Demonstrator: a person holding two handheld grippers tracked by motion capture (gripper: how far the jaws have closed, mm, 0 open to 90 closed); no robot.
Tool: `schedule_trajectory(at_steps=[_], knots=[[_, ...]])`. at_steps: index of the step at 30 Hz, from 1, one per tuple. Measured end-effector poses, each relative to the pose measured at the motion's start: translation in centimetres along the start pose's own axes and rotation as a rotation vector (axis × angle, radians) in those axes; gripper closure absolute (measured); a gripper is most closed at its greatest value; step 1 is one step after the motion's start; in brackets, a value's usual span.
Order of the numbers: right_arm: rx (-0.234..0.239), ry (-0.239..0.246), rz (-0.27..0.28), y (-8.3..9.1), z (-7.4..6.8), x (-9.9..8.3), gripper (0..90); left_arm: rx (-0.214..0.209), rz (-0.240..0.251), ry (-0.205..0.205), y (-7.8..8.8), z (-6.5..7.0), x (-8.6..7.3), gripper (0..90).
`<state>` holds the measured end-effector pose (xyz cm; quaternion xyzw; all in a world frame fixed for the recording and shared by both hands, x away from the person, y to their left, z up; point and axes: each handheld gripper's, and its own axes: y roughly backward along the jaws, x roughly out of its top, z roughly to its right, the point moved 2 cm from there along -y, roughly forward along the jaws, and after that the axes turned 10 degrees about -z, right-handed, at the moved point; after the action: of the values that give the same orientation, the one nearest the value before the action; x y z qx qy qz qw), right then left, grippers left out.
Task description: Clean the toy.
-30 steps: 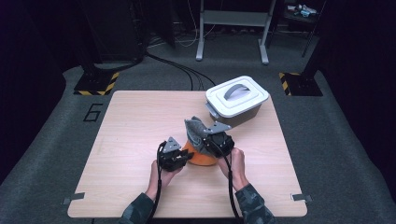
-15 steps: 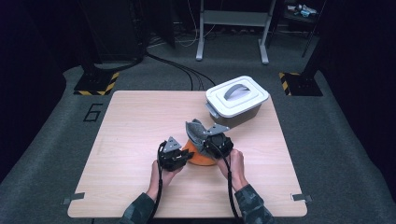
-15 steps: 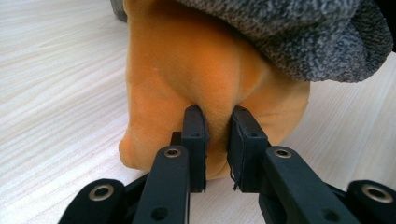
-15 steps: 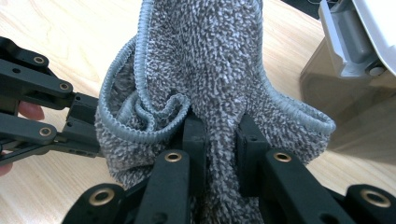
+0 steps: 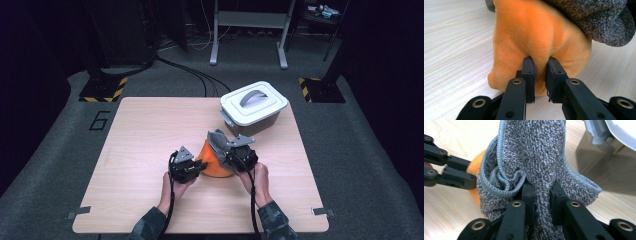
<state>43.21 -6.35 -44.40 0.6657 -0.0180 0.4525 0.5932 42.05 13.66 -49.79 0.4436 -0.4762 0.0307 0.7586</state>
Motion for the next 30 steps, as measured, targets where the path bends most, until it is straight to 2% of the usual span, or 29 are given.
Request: schedule_trajectory(at_steps=[6, 13, 19, 22, 30], knots=[[-0.010, -0.038, -0.014, 0.0, 0.9, -1.0, 77.6, 0.003, -0.004, -0.003, 0.0, 0.0, 0.1, 78.3], [-0.013, -0.044, -0.018, -0.1, 1.7, -1.7, 77.6, 0.003, -0.007, -0.005, 0.0, 0.0, 0.1, 78.3], [-0.020, -0.085, -0.039, -0.3, 2.4, -2.9, 77.6, 0.002, -0.005, -0.008, 0.0, -0.1, 0.0, 78.3], [-0.023, -0.076, -0.042, -0.5, 2.7, -3.3, 77.6, 0.004, -0.003, -0.007, 0.0, -0.1, 0.0, 78.3], [-0.033, -0.115, -0.084, -1.2, 3.4, -4.8, 77.6, -0.004, 0.009, -0.004, 0.0, 0.0, -0.1, 78.3]])
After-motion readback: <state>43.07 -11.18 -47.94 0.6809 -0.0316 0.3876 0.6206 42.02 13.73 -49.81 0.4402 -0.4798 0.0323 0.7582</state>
